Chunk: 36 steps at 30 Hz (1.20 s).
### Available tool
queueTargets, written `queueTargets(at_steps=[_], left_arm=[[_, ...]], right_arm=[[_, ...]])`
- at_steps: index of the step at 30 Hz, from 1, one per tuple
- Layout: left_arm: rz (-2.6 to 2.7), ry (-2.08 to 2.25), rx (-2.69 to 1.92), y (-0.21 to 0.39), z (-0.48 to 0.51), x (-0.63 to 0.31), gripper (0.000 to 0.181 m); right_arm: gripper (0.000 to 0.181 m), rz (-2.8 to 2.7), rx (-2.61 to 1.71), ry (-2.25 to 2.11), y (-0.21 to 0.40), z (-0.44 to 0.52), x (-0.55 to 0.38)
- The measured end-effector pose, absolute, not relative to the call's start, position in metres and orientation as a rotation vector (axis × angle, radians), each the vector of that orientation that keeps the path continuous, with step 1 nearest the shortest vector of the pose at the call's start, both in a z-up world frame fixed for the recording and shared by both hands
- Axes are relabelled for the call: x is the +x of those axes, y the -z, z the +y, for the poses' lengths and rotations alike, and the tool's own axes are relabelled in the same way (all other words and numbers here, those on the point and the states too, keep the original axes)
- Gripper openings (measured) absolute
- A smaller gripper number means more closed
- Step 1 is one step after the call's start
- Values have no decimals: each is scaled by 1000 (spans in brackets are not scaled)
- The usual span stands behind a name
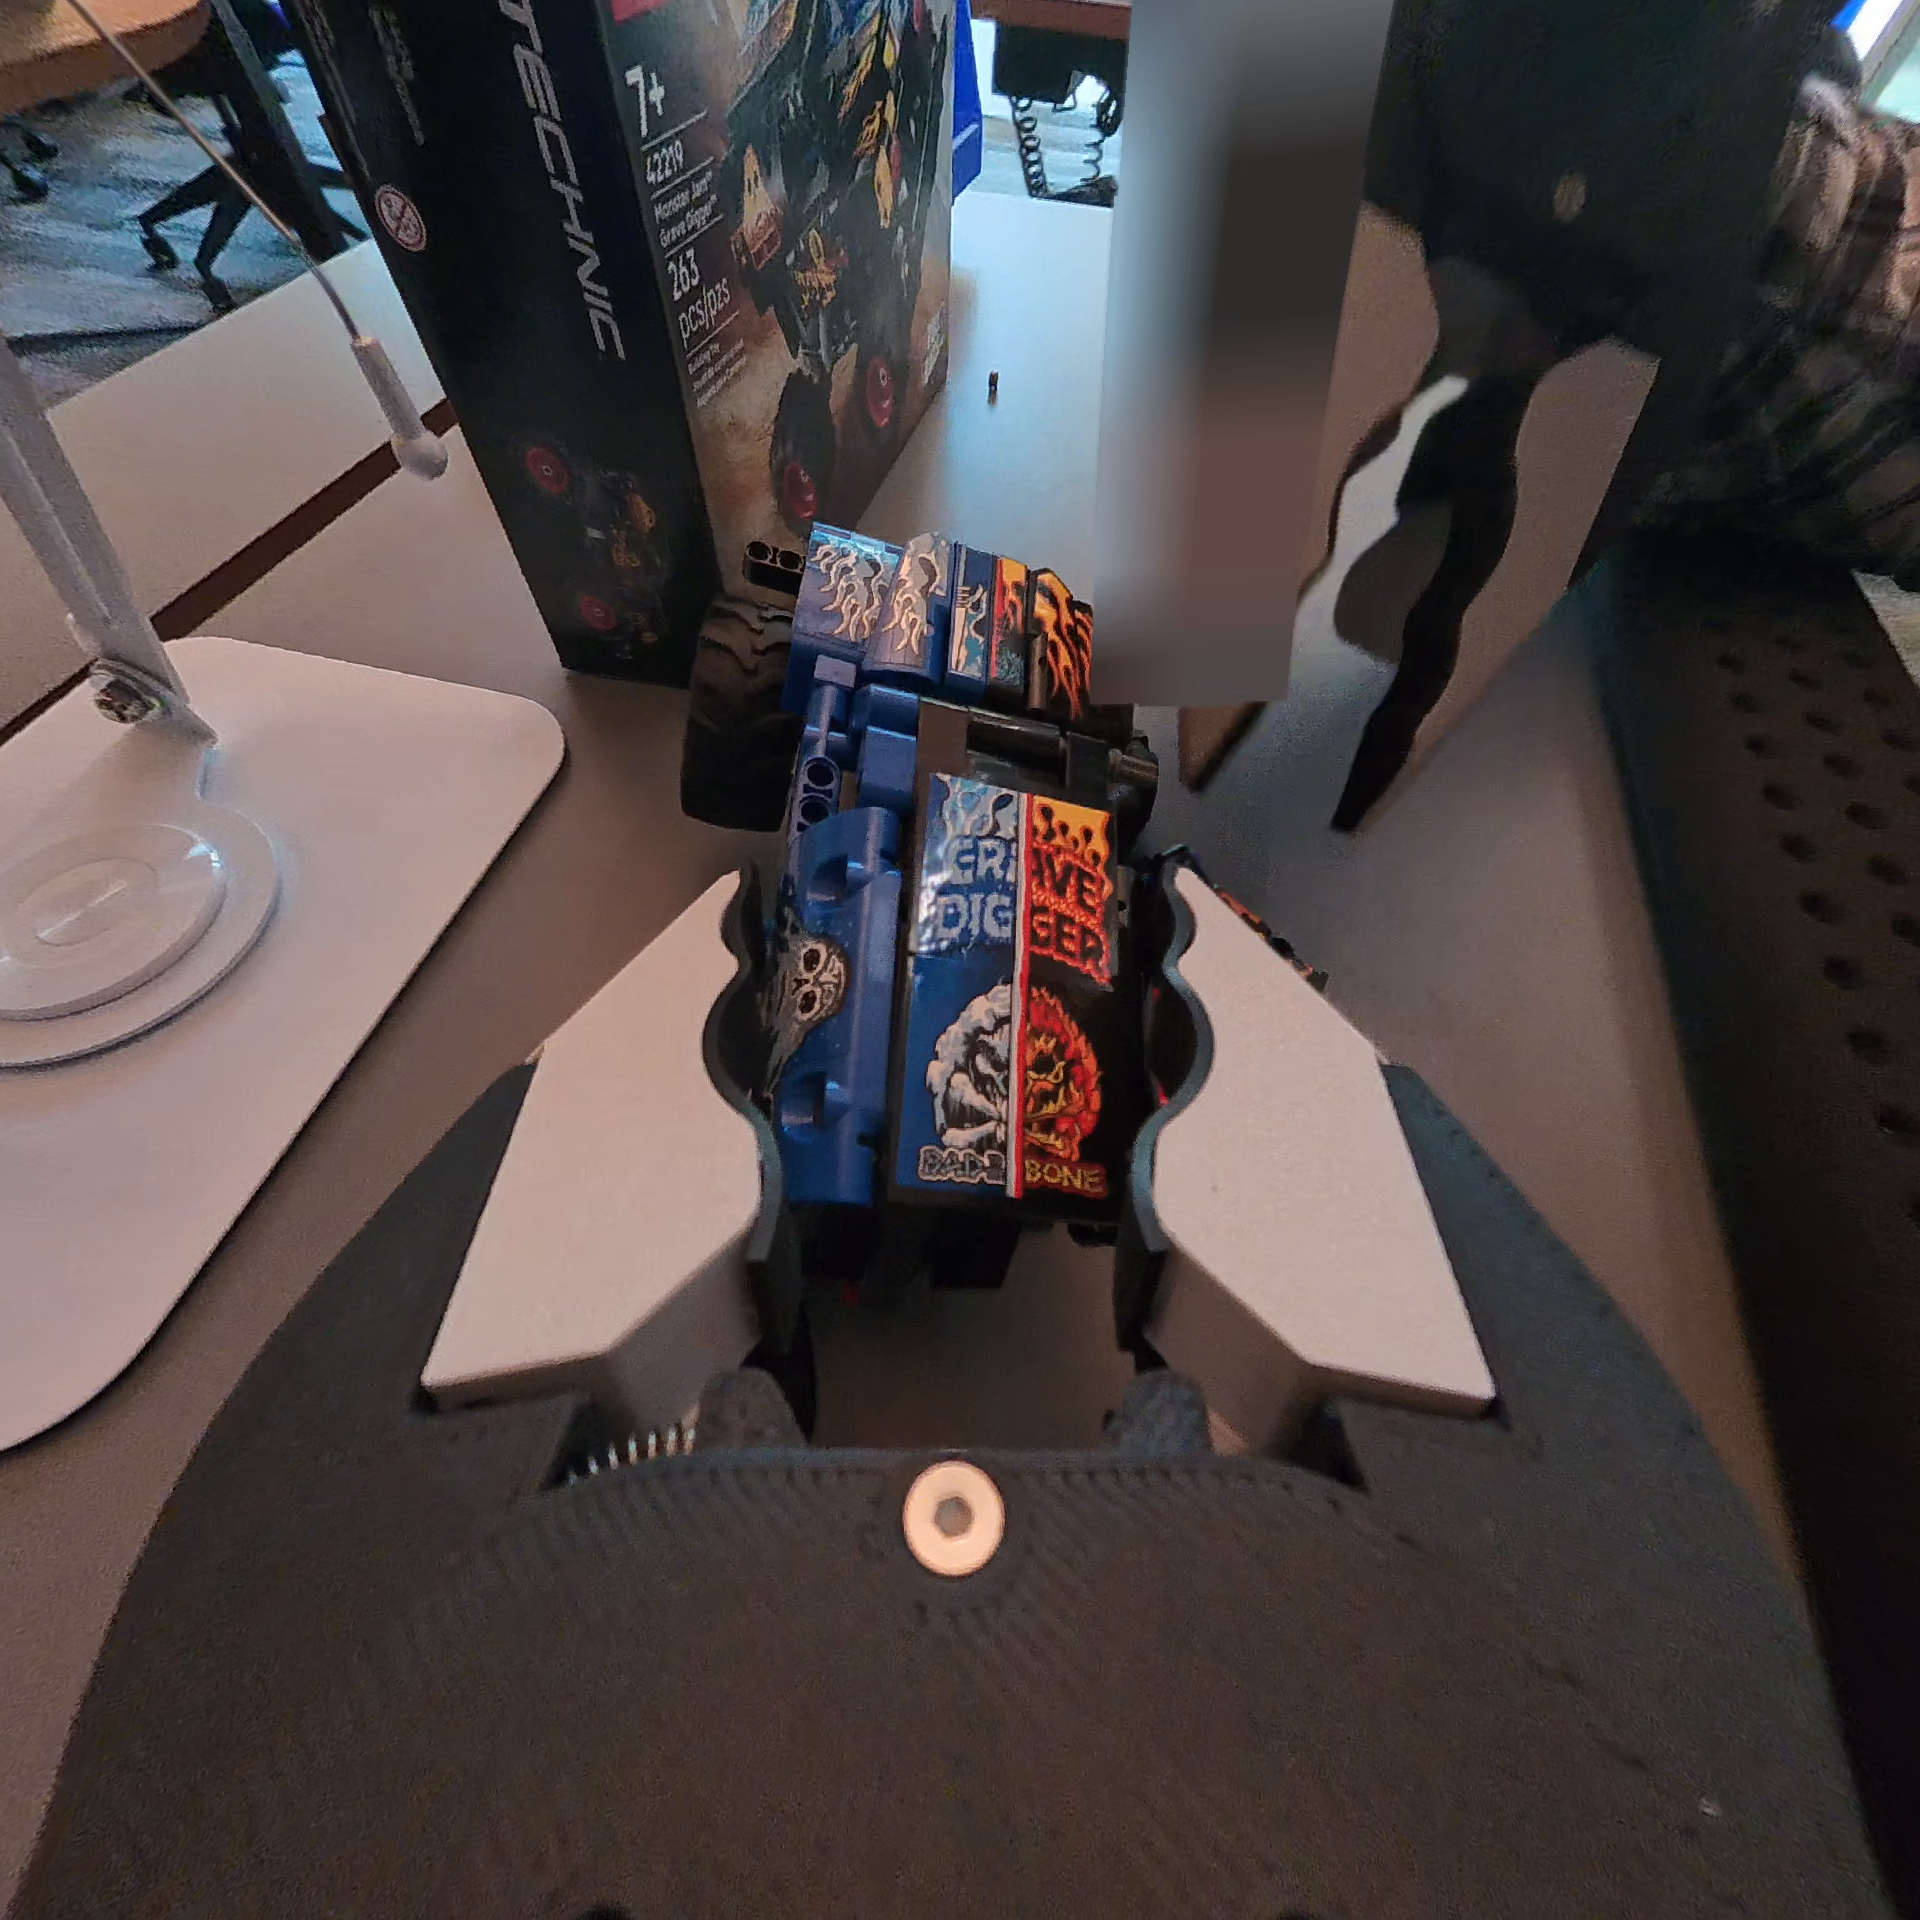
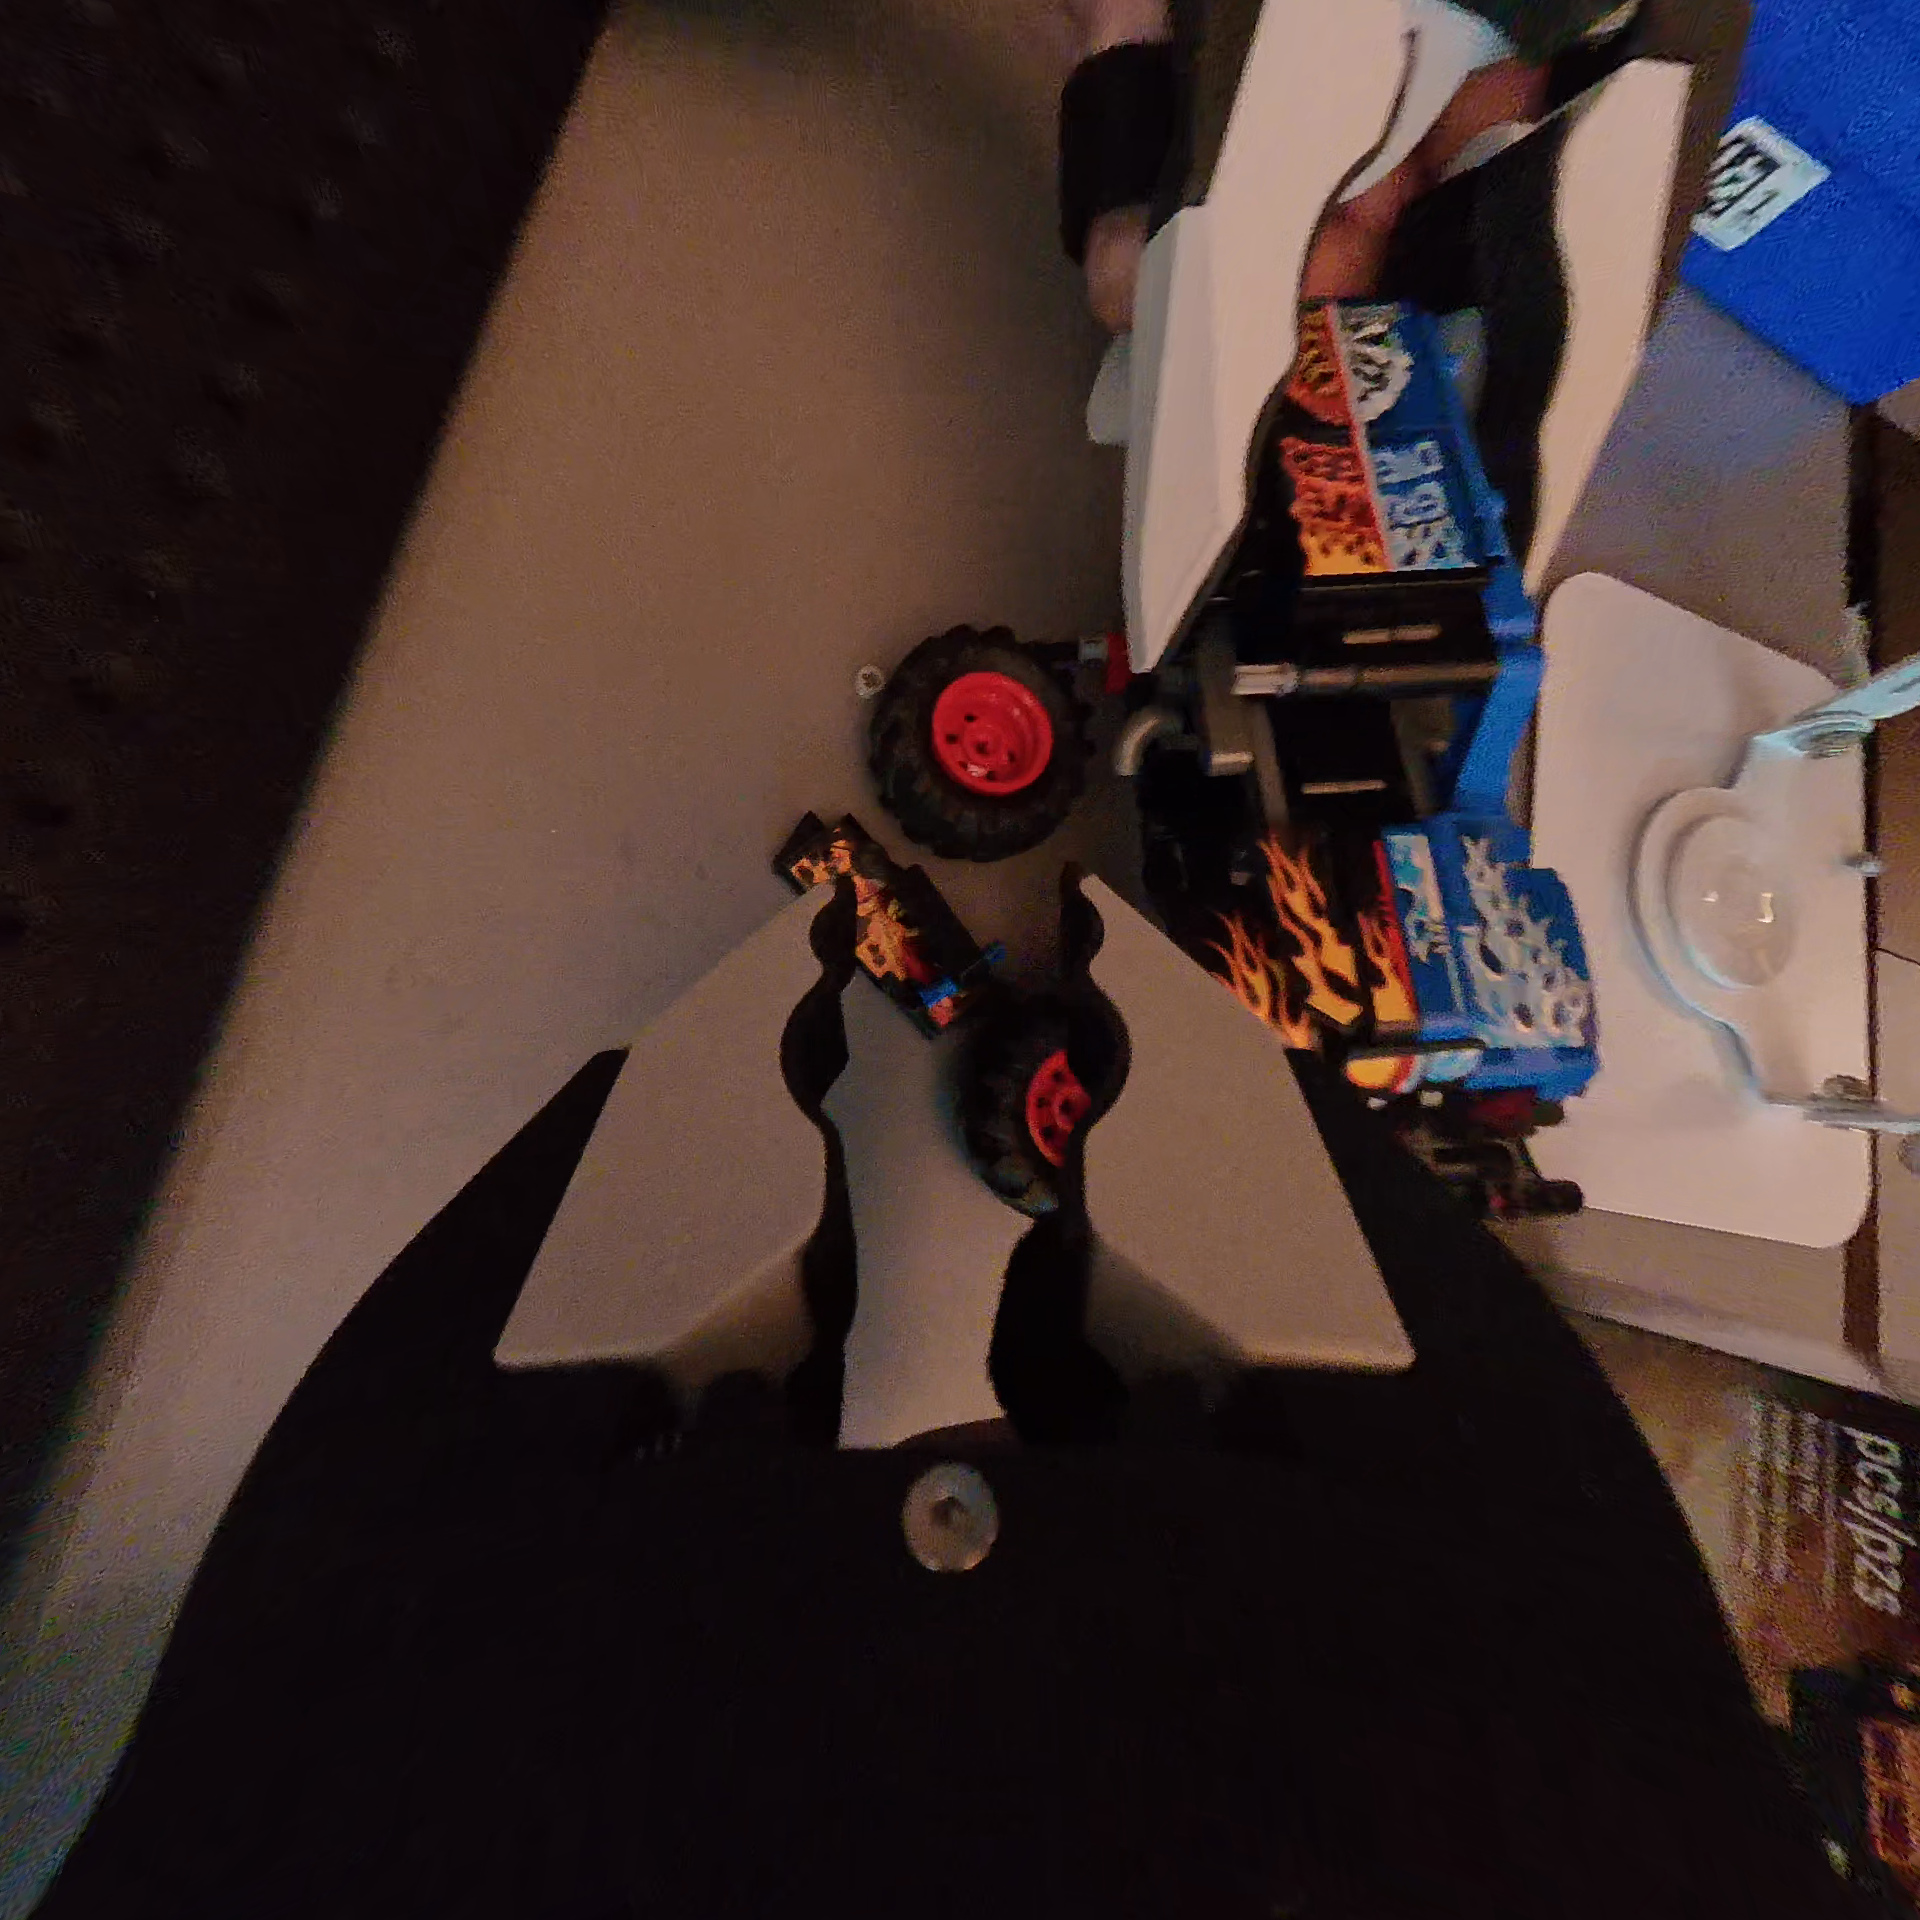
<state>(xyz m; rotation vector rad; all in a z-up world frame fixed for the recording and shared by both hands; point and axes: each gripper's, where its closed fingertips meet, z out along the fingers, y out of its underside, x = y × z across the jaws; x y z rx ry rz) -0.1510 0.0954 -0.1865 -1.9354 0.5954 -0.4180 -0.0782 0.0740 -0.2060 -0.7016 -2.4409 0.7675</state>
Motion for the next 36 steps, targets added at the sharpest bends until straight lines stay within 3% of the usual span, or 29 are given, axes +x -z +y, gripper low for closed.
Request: queueTargets(at_steps=[2, 8, 10, 12, 18, 26, 36], left_arm=[[599, 395, -1930, 184, 95, -151, 69], [577, 325, -1902, 171, 100, -151, 63], [574, 297, -1932, 176, 104, -151, 67], [550, 256, -1953, 178, 109, -151, 69], [499, 161, -2005, 185, 123, -153, 74], [424, 249, -1976, 183, 125, -156, 73], [431, 289, -1976, 185, 132, -153, 69]], right_arm=[[43, -2388, -718, -773, 193, 82, -80], [29, -2171, -632, -425, 180, 118, -94], [25, -2122, -558, -313, 187, 122, -100], [8, -2025, -478, -159, 184, 130, -106], [2, -1869, -432, 34, 182, 146, -117], [0, -1807, -398, 102, 182, 140, -110], [0, -1805, -548, -111, 174, 142, -88]])
